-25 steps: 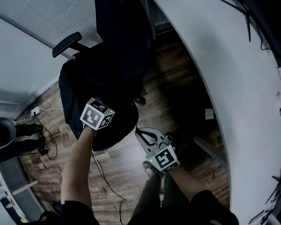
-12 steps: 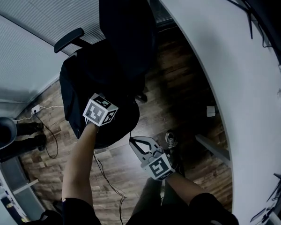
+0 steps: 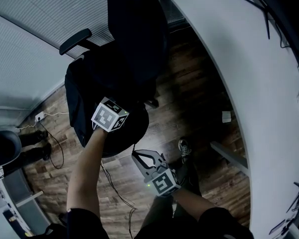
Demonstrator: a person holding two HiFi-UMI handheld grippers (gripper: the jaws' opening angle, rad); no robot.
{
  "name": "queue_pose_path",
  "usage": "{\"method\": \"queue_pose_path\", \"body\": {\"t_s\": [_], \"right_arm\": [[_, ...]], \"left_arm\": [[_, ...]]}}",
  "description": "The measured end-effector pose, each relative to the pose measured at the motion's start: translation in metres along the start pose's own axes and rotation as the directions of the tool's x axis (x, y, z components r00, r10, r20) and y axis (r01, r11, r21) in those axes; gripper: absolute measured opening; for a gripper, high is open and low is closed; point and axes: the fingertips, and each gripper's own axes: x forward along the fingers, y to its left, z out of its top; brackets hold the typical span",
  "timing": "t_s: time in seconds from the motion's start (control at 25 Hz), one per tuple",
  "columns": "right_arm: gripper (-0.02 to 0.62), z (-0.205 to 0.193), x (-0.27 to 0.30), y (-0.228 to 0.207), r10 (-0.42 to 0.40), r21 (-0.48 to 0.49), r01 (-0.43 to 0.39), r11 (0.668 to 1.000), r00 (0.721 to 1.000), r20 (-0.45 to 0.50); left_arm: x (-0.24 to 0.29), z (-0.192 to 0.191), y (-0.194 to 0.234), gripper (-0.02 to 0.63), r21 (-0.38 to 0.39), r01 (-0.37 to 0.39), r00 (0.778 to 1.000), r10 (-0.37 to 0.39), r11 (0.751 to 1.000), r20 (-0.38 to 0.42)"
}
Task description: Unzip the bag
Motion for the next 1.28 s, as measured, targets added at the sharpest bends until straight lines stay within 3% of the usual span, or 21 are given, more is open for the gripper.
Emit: {"method": "queue_pose_path", "body": {"t_s": [0.28,0.68,1.28], "right_arm": [[0.051,0.003,0.009,0.018,-0.005,-0.013,0.005,1.000,1.000,0.006],[0.051,0.007,0.050,0.078,0.107,-0.046,-0.107,0.993,0.994,0.006],[0.051,0.009,0.085,0.132,0.221,-0.104,-0.218,0.970,0.975,0.021]], "left_arm": [[0.000,-0.007,-0.003,0.161,0.008,0.011,1.000,-0.011,1.000,-0.026],[-0.005,-0.011,0.003,0.161,0.000,0.012,1.000,-0.012,1.000,-0.008],[-0.007,-0.021,0.002,0.161,0.021,0.004,1.000,-0.003,1.000,-0.009]]}}
